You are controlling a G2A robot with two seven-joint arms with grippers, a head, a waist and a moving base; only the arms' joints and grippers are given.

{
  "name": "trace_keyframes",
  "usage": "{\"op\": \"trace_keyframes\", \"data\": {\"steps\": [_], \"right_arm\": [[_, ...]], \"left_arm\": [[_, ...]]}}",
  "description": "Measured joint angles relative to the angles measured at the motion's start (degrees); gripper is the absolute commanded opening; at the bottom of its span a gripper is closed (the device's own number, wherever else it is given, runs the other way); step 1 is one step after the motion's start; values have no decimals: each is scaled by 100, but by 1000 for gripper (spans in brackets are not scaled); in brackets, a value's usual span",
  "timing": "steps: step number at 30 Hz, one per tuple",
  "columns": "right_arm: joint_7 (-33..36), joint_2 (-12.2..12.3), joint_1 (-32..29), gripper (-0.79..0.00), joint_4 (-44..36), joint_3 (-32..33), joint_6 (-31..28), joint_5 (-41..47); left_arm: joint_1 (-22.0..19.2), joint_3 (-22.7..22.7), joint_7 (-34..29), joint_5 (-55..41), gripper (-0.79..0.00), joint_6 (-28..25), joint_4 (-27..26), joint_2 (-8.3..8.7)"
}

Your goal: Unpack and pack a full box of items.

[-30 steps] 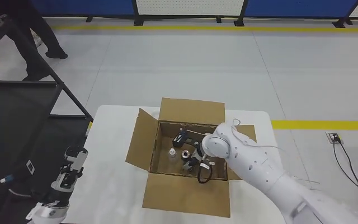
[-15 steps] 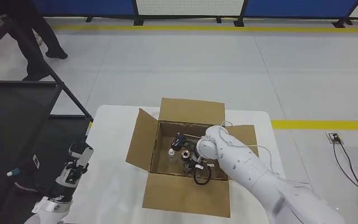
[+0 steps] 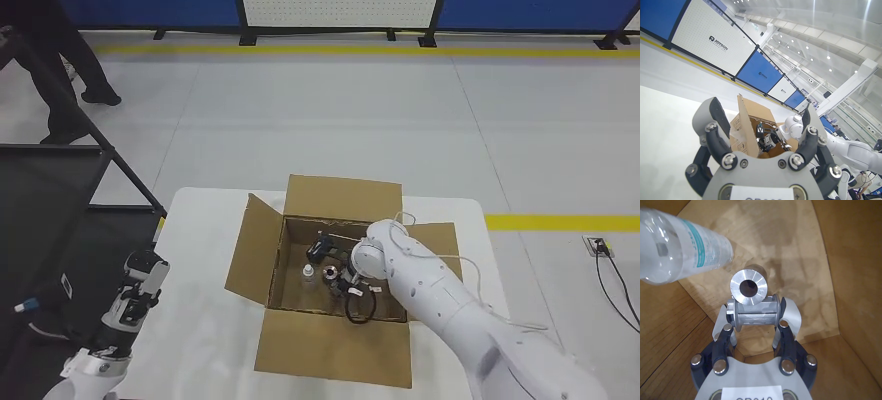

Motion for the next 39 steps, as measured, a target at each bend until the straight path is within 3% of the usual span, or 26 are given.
{"op": "trace_keyframes", "data": {"steps": [7, 13, 19, 23, 27, 29, 39], "right_arm": [[101, 195, 135, -785, -224, 235, -190, -109], [251, 612, 30, -785, -1128, 598, -308, -327], [559, 1307, -561, -785, -2934, 1390, -407, -639], [811, 1814, -1347, -785, -4414, 2218, -329, -900], [757, 2133, -2108, -785, -5535, 2951, -194, -1155], [744, 2212, -2389, -785, -5864, 3179, -100, -1257], [739, 2209, -2401, -785, -5868, 3170, -95, -1253]], "left_arm": [[-51, 77, 14, 35, 0, 35, -20, 28], [-100, 151, 27, 56, 0, 45, -14, 51], [-163, 230, 11, 91, 0, 82, 9, 75], [-228, 303, -13, 129, 0, 123, 28, 92], [-273, 377, -77, 213, 0, 176, 43, 109], [-284, 412, -164, 264, 0, 212, 39, 121], [-286, 418, -182, 278, 0, 219, 35, 124]]}}
